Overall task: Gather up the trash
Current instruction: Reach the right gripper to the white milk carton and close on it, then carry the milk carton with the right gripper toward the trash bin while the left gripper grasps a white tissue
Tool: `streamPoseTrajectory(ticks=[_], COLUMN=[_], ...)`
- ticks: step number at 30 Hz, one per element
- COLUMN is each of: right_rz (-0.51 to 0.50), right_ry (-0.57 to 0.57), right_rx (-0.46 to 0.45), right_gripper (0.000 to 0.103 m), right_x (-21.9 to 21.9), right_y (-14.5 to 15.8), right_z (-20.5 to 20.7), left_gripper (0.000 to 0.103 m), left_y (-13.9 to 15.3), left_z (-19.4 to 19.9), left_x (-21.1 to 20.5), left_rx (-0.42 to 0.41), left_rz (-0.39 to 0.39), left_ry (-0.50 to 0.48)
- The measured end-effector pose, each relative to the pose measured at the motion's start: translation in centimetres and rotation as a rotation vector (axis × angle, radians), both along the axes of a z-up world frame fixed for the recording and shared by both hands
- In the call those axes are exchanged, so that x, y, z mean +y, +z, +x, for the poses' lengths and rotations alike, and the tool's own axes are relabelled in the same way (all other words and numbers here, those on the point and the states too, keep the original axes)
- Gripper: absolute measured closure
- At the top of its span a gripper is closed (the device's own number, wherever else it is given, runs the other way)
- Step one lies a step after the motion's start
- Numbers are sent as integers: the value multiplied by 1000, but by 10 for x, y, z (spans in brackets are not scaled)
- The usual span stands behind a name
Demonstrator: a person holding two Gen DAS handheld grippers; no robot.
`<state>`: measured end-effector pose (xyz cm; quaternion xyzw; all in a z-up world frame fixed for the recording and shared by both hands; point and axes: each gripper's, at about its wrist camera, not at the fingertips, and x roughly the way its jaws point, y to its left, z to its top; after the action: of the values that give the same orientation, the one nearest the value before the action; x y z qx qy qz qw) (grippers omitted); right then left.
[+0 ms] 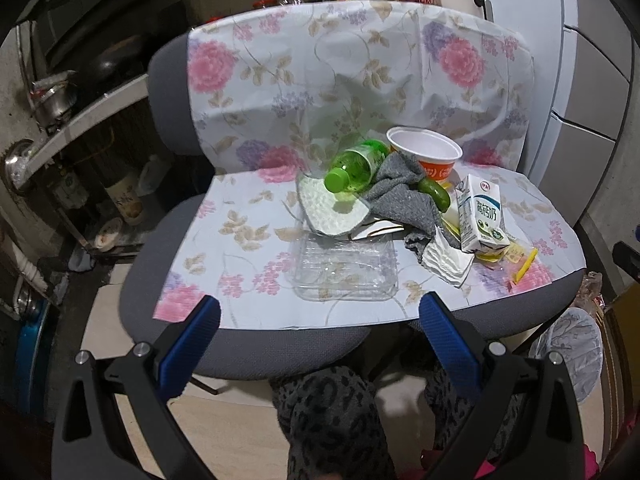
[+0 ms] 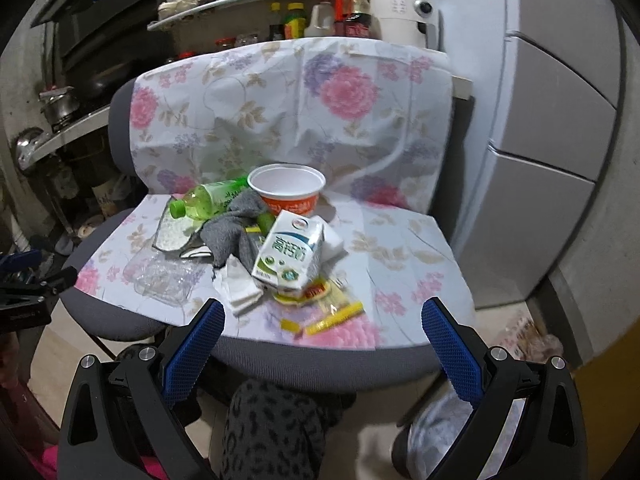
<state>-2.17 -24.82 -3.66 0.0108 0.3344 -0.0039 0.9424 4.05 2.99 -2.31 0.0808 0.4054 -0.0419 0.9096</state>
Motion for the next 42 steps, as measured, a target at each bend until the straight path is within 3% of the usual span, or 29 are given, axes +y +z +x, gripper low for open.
streamPoseTrajectory(ticks=[6, 9, 12, 20, 28, 30, 31, 34, 38, 40, 42], right_rz=[37, 66, 57, 191, 247, 223, 213, 220, 184, 189, 167], right_ry=[68, 90, 102, 102, 39, 36, 34, 29, 37, 32, 11], right_rx=[-40, 9, 29, 107, 193, 183, 176, 172, 76, 33, -19], right_gripper=[6, 6, 6, 9, 7, 10, 16, 17, 18, 19, 19], right_x=[9, 12, 19, 14, 13, 16, 17, 17, 16, 9, -1], right_y=[-22, -41, -62, -103, -137, -138, -138, -134, -108, -92, -74], right_z=[37, 63, 89, 146, 174, 178, 180, 182, 171, 163, 149], left_gripper=[6, 6, 6, 6, 6, 6, 6, 6, 6, 9, 19], left_y=[-32, -53, -74, -88, -99, -101, -101, -99, -96, -95, -95], left_z=[30, 47, 65, 93, 101, 99, 98, 91, 80, 76, 71], left_x=[-8, -8, -9, -4, -10, -12, -12, -11, -12, -15, -21], left_rx=[40, 81, 100, 121, 126, 129, 126, 112, 96, 93, 91], left_rz=[17, -44, -38, -139, -147, -145, -147, -147, -152, -147, -145], left_ry=[8, -28, -5, 17, -3, -10, -14, -21, -37, -46, -63])
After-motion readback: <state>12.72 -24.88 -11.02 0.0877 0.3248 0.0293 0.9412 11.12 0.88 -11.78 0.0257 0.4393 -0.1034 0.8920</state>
